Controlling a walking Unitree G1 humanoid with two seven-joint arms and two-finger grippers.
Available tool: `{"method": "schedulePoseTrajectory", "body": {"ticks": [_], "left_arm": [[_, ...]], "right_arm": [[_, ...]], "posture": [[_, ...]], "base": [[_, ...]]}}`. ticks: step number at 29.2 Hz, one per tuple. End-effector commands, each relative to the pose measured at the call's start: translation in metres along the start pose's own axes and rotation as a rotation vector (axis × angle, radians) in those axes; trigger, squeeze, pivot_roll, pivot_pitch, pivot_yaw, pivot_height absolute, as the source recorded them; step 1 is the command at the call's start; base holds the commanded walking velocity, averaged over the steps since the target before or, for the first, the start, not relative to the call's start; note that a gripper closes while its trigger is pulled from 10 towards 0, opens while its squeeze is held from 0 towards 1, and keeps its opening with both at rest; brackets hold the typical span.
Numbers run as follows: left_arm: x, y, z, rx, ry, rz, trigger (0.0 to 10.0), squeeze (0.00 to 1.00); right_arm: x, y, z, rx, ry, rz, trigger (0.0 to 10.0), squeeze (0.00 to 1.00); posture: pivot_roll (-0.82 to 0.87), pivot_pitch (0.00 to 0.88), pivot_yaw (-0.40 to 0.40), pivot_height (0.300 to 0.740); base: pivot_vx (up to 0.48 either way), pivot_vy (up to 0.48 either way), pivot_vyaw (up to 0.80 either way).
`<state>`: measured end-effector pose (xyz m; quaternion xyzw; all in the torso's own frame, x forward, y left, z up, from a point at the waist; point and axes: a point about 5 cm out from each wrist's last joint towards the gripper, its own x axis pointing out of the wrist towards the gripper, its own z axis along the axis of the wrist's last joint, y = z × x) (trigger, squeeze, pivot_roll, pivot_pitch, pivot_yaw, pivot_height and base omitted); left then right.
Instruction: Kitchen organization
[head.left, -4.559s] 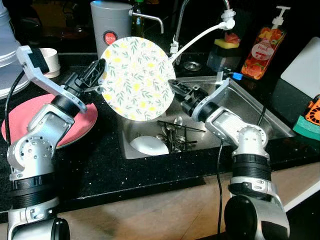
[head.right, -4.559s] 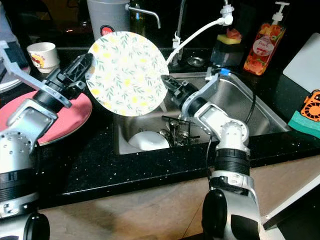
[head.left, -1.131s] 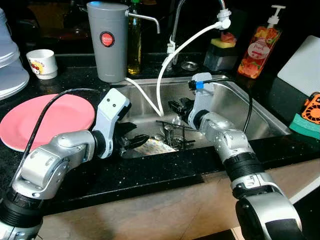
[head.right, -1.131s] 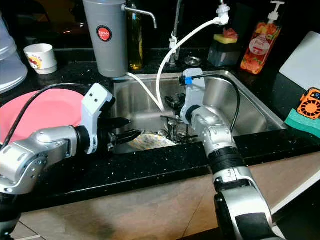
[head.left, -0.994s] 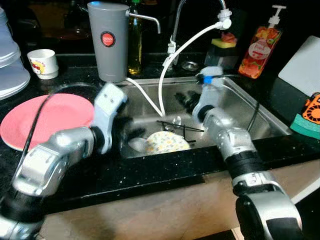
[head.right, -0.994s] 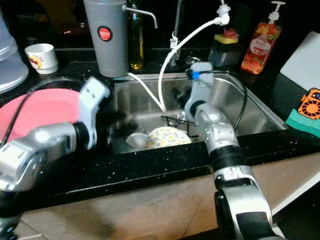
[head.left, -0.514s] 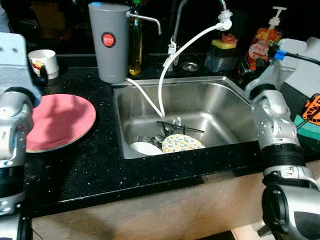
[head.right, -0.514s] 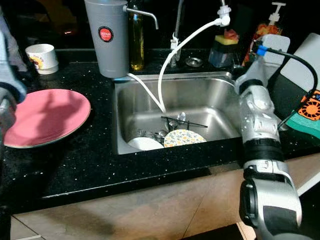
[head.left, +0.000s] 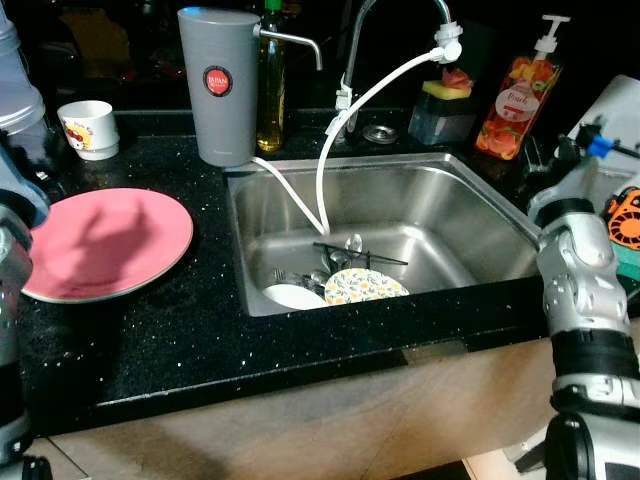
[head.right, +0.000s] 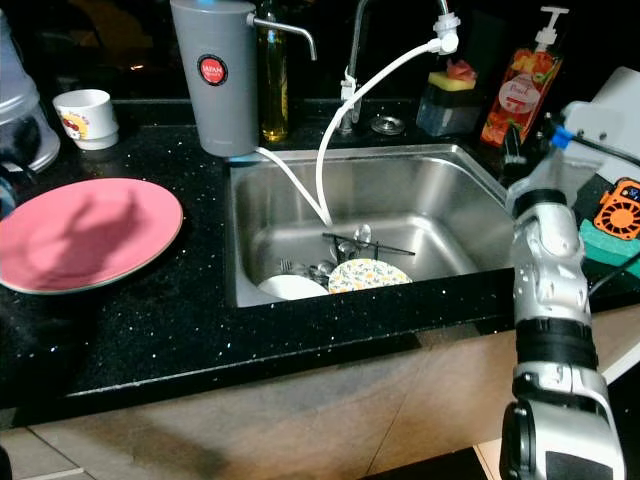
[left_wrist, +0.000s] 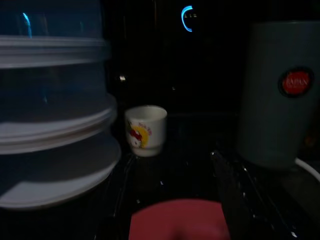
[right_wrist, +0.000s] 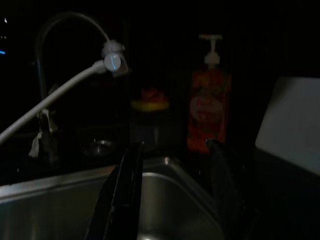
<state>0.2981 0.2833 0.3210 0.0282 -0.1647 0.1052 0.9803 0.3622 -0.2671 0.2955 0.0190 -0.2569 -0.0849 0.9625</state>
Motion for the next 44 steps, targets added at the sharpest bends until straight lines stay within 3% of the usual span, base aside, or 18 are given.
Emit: {"method": "schedulePoseTrajectory", "body": {"ticks": [1,6,9,17,44], "left_arm": [[-0.005,-0.014,-0.004,0.008,0.004,-0.044,10.0,0.0],[-0.005,-0.022,-0.011,0.008,0.03,-0.048,10.0,0.0],[-0.005,-0.034,-0.012,0.01,0.005,-0.087,10.0,0.0],[-0.008,-0.042,-0.012,0.015,0.01,-0.124,10.0,0.0],[-0.01,-0.048,-0.013,0.008,0.015,-0.146,10.0,0.0]], "right_arm": [[-0.008,0.008,-0.004,0.031,0.022,0.016,10.0,0.0],[-0.012,0.021,-0.009,0.043,0.045,0.049,10.0,0.0],[-0.014,0.04,-0.011,0.056,0.044,0.104,10.0,0.0],[-0.017,0.055,-0.011,0.073,0.063,0.147,10.0,0.0],[-0.022,0.066,-0.013,0.094,0.104,0.185,10.0,0.0]], "posture": [[0.01,0.094,-0.045,0.74],[0.01,0.094,-0.041,0.74],[0.01,0.095,-0.038,0.74],[0.0,0.097,-0.044,0.74],[0.0,0.085,-0.053,0.74]], "base": [[0.0,0.0,0.0],[0.0,0.0,0.0],[0.0,0.0,0.0],[-0.03,0.0,0.0],[-0.312,0.0,0.0]]}}
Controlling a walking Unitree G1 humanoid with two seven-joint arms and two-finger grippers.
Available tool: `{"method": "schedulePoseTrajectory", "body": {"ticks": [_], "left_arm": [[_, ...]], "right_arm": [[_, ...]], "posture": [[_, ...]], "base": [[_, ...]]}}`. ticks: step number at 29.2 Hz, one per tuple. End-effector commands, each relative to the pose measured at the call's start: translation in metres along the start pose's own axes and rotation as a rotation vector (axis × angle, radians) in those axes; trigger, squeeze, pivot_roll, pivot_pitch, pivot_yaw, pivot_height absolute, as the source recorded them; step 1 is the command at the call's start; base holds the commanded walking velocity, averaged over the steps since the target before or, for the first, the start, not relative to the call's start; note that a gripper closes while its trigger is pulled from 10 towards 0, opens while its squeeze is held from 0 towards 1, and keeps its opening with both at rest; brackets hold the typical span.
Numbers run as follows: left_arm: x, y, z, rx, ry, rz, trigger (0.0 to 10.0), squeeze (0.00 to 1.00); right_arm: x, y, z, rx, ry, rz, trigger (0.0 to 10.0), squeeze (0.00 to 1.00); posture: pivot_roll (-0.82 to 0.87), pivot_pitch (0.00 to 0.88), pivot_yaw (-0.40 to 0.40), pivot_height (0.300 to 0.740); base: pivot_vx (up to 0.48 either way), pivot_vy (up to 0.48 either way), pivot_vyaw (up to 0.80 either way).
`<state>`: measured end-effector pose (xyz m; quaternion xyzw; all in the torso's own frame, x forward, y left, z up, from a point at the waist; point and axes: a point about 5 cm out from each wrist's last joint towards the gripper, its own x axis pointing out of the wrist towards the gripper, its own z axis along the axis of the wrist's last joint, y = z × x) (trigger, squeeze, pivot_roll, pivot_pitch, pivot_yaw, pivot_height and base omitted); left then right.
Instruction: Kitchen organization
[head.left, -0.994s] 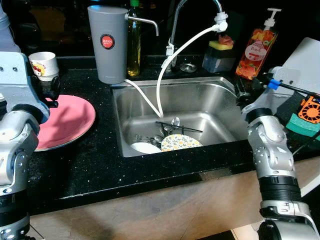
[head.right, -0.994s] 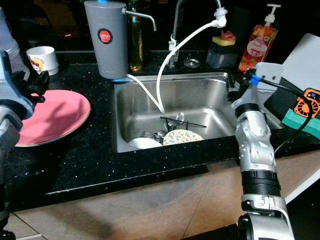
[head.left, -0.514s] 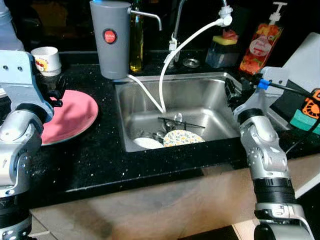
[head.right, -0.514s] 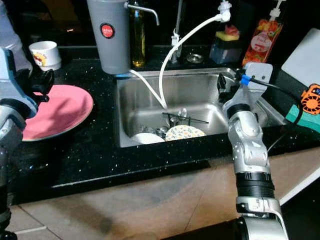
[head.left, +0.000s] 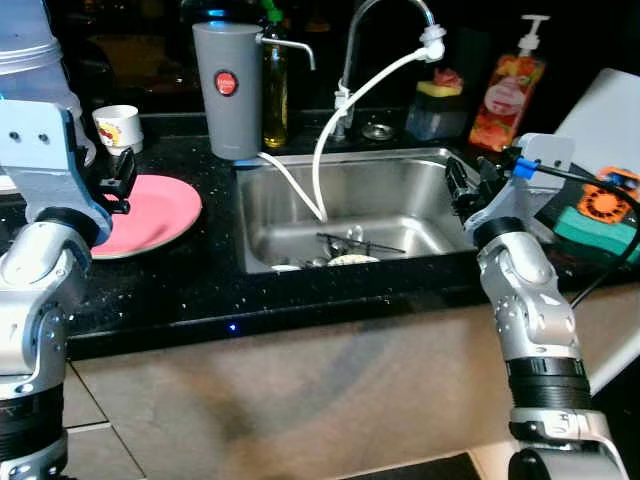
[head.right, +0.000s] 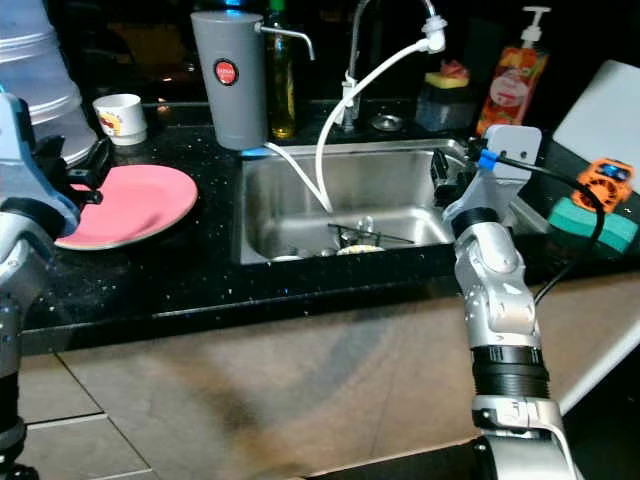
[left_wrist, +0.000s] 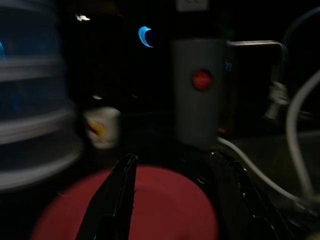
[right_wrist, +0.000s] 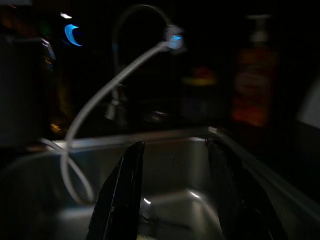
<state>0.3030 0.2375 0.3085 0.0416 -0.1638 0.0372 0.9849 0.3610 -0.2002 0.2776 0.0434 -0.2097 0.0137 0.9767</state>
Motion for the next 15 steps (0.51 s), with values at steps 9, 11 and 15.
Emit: {"method": "schedulePoseTrajectory", "body": {"ticks": [9,11,15], "left_arm": [[-0.001,-0.0015,-0.0042,-0.001,0.022,-0.005,10.0,0.0],[-0.001,-0.0013,-0.0045,0.005,0.028,-0.002,10.0,0.0],[-0.0019,-0.0064,-0.0066,-0.022,0.042,-0.013,10.0,0.0]], "right_arm": [[-0.0001,0.0034,0.0023,0.007,0.0,0.013,10.0,0.0],[0.0,0.0034,0.0023,0.009,0.001,0.013,10.0,0.0],[0.0001,0.0036,0.0022,0.012,0.005,0.014,10.0,0.0]], "posture": [[0.0,0.078,-0.054,0.74],[0.0,0.078,-0.054,0.74],[0.0,0.08,-0.053,0.74]], "base": [[-0.283,0.0,0.0],[0.0,0.0,0.0],[0.0,0.0,0.0]]}}
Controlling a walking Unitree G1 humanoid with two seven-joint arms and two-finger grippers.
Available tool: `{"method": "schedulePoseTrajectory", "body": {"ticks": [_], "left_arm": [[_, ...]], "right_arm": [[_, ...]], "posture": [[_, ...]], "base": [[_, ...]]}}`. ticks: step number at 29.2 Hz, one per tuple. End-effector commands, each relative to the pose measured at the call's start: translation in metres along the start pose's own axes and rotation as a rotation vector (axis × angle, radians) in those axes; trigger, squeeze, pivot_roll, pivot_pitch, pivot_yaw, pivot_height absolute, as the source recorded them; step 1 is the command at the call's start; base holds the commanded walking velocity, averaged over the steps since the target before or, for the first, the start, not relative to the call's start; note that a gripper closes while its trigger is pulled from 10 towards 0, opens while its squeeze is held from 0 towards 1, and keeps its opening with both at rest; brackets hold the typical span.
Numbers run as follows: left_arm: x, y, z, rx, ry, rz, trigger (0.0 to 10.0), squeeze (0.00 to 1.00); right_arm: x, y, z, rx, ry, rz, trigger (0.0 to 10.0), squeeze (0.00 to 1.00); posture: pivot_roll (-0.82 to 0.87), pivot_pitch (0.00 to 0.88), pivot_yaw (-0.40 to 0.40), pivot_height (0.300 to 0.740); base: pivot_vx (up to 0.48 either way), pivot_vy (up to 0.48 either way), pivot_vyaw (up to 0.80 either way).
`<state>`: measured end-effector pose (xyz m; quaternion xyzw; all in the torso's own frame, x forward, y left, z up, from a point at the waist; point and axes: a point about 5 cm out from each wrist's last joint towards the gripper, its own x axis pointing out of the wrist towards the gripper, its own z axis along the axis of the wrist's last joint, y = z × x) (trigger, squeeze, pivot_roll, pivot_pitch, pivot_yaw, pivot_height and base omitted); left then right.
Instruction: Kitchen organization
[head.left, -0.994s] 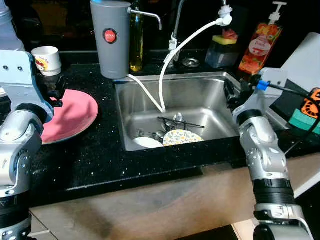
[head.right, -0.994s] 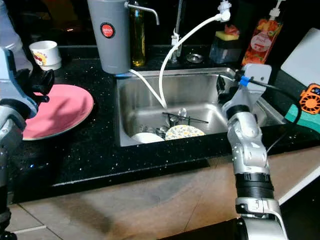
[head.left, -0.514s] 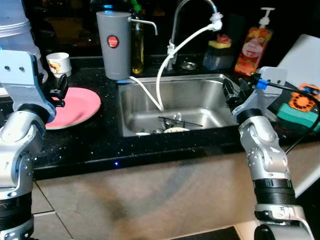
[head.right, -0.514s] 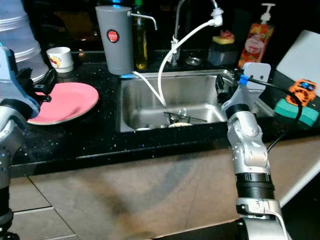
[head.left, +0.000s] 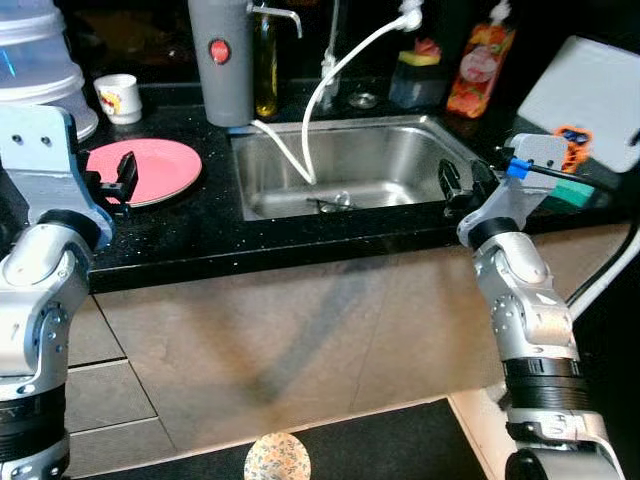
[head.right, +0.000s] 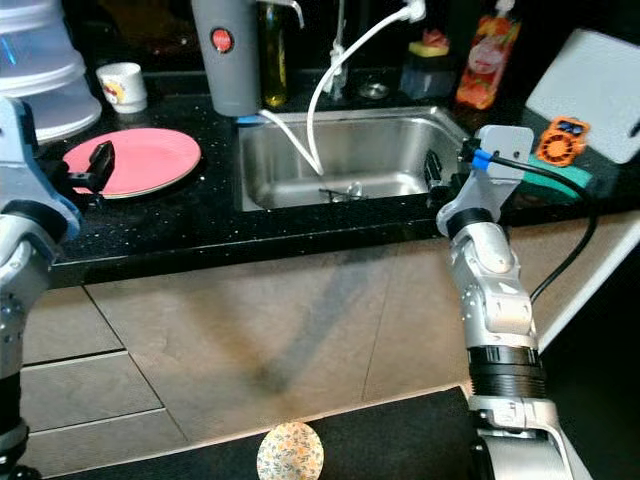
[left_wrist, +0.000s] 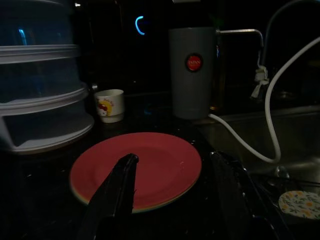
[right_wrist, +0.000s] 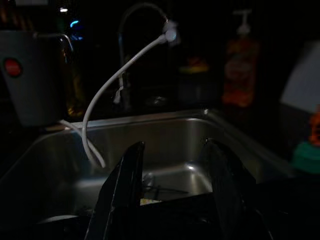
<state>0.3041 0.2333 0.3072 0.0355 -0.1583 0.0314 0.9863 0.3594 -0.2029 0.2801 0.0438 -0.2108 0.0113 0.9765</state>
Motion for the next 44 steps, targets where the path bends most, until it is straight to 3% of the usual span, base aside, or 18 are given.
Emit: {"method": "schedulePoseTrajectory", "body": {"ticks": [1,5,15,19,30,36,39,44], "left_arm": [[-0.002,-0.002,-0.005,-0.009,0.031,-0.002,10.0,0.0],[-0.005,-0.011,-0.012,-0.024,0.062,-0.026,10.0,0.0],[-0.006,-0.013,-0.021,-0.043,0.102,-0.014,10.0,0.0],[-0.008,-0.019,-0.025,-0.016,0.116,-0.025,10.0,0.0],[-0.012,-0.007,-0.022,-0.059,0.06,0.062,10.0,0.0],[-0.025,-0.02,-0.033,-0.043,0.112,0.004,10.0,0.0],[-0.042,-0.026,-0.039,-0.015,0.129,-0.023,10.0,0.0],[-0.073,-0.034,-0.041,-0.069,0.111,-0.084,10.0,0.0]], "right_arm": [[0.001,0.006,-0.001,0.012,0.007,0.019,10.0,0.0],[0.0,0.007,-0.003,0.014,0.021,0.025,10.0,0.0],[-0.002,0.009,-0.01,0.003,0.064,0.05,10.0,0.0],[-0.004,0.01,-0.013,-0.001,0.077,0.049,10.0,0.0],[-0.007,0.008,-0.014,-0.005,0.08,0.042,10.0,0.0],[-0.013,0.007,-0.018,-0.011,0.09,0.052,10.0,0.0],[-0.027,0.003,-0.023,-0.012,0.097,0.027,10.0,0.0],[-0.055,-0.001,-0.031,0.014,0.086,-0.003,10.0,0.0]], "posture": [[0.0,0.08,-0.053,0.74],[0.0,0.086,-0.053,0.74],[0.0,0.093,-0.051,0.74],[0.0,0.096,-0.048,0.74],[0.01,0.099,-0.047,0.74],[0.01,0.103,-0.048,0.74],[0.0,0.107,-0.046,0.74],[0.01,0.117,-0.044,0.74]], "base": [[0.0,0.0,0.0],[0.0,0.0,0.0],[0.0,0.0,0.0],[0.0,-0.24,0.0],[0.0,-0.087,0.0],[0.0,0.0,0.0],[0.0,0.0,0.0],[0.0,0.0,0.0]]}}
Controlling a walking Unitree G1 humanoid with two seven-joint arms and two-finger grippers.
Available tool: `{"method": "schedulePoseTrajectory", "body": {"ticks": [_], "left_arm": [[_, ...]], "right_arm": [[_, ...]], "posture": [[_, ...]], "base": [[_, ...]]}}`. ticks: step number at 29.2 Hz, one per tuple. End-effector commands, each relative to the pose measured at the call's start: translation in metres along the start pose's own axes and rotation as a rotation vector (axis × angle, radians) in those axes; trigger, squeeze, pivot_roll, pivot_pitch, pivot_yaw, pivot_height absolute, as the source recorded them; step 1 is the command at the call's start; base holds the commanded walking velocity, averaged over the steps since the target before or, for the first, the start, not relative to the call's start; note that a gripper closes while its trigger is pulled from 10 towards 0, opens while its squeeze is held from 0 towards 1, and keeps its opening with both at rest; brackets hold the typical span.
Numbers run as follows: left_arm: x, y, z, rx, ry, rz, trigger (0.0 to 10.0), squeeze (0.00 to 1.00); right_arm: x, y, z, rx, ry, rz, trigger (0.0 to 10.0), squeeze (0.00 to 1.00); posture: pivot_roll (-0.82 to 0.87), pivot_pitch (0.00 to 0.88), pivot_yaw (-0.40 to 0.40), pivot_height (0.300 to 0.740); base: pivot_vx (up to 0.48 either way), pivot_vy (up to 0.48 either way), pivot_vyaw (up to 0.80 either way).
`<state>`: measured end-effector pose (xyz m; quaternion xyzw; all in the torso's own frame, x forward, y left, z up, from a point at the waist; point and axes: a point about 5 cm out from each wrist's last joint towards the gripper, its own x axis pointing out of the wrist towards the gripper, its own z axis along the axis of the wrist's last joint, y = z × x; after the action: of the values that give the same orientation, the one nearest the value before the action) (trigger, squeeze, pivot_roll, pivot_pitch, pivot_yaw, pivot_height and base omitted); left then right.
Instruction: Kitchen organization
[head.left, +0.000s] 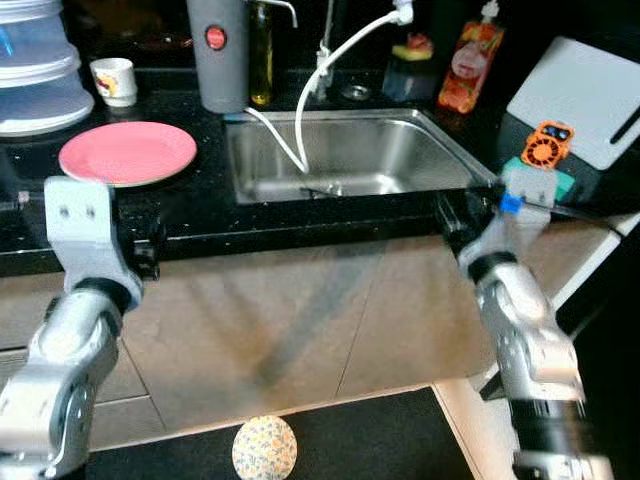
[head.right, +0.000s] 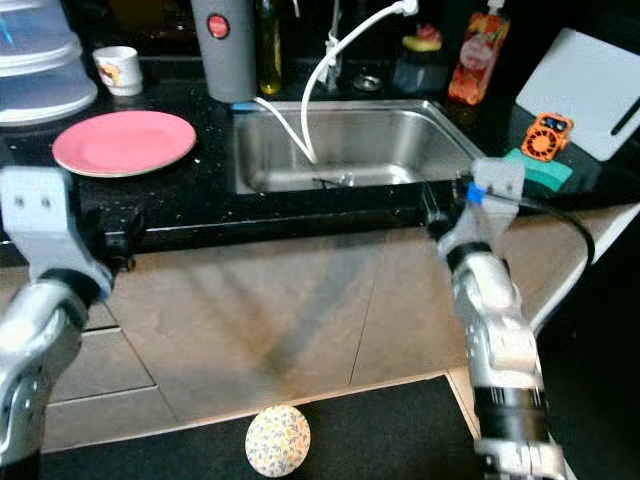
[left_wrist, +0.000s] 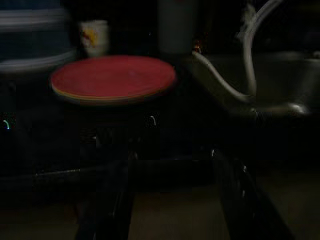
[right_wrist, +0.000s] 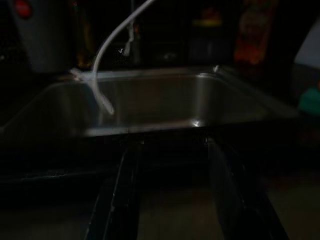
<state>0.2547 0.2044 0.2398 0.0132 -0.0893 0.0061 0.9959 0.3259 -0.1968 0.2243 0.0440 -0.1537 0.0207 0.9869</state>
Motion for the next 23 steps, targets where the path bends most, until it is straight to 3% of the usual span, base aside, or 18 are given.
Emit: {"method": "schedulePoseTrajectory", "body": {"ticks": [1,2,3,6,7,10,14,17,20,21,22,23], "left_arm": [[-0.011,-0.009,0.001,-0.026,-0.016,-0.066,10.0,0.0],[-0.011,-0.009,0.001,-0.026,-0.016,-0.066,10.0,0.0],[-0.027,-0.016,-0.012,-0.053,0.044,-0.115,10.0,0.0],[-0.039,-0.02,-0.023,-0.065,0.096,-0.126,10.0,0.0],[-0.044,-0.02,-0.033,-0.049,0.155,-0.115,10.0,0.0],[-0.053,-0.018,-0.06,-0.011,0.304,-0.081,10.0,0.0],[-0.058,-0.017,-0.078,0.015,0.407,-0.061,10.0,0.0],[-0.063,-0.015,-0.101,0.0,0.522,-0.04,10.0,0.0],[-0.066,-0.012,-0.121,0.058,0.61,-0.034,10.0,0.0],[-0.066,-0.012,-0.121,0.058,0.61,-0.034,10.0,0.0],[-0.066,-0.01,-0.138,0.096,0.675,-0.032,10.0,0.0],[-0.066,-0.01,-0.138,0.096,0.675,-0.032,10.0,0.0]], "right_arm": [[-0.008,-0.003,0.003,0.011,-0.03,-0.014,10.0,0.0],[-0.008,-0.003,0.003,0.011,-0.03,-0.014,10.0,0.0],[-0.023,0.001,-0.01,0.017,-0.001,-0.003,10.0,0.0],[-0.036,0.006,-0.021,0.008,0.03,0.017,10.0,0.0],[-0.045,0.008,-0.029,0.003,0.064,0.023,10.0,0.0],[-0.061,0.011,-0.05,-0.016,0.148,0.027,10.0,0.0],[-0.07,0.011,-0.064,-0.028,0.213,0.025,10.0,0.0],[-0.085,0.009,-0.096,-0.085,0.417,0.052,10.0,0.0],[-0.102,0.006,-0.13,-0.132,0.642,0.066,10.0,0.0],[-0.102,0.006,-0.13,-0.132,0.642,0.066,10.0,0.0],[-0.112,0.004,-0.149,-0.158,0.755,0.082,10.0,0.0],[-0.112,0.004,-0.149,-0.158,0.755,0.082,10.0,0.0]], "posture": [[0.0,0.118,-0.042,0.74],[0.0,0.118,-0.042,0.74],[0.0,0.12,-0.038,0.74],[0.0,0.119,-0.038,0.74],[0.0,0.118,-0.041,0.74],[0.0,0.114,-0.044,0.74],[0.0,0.114,-0.044,0.74],[0.0,0.104,-0.044,0.74],[0.0,0.098,-0.043,0.74],[0.0,0.098,-0.043,0.74],[0.0,0.093,-0.046,0.74],[0.0,0.093,-0.046,0.74]], "base": [[0.0,0.0,0.0],[0.0,0.0,0.0],[0.0,0.0,0.0],[0.0,0.0,0.0],[0.0,0.0,0.0],[0.0,0.0,0.0],[0.0,0.0,0.0],[0.0,0.0,0.0],[0.0,0.0,0.0],[0.0,0.0,0.0],[0.0,0.0,0.0],[0.0,0.0,0.0]]}}
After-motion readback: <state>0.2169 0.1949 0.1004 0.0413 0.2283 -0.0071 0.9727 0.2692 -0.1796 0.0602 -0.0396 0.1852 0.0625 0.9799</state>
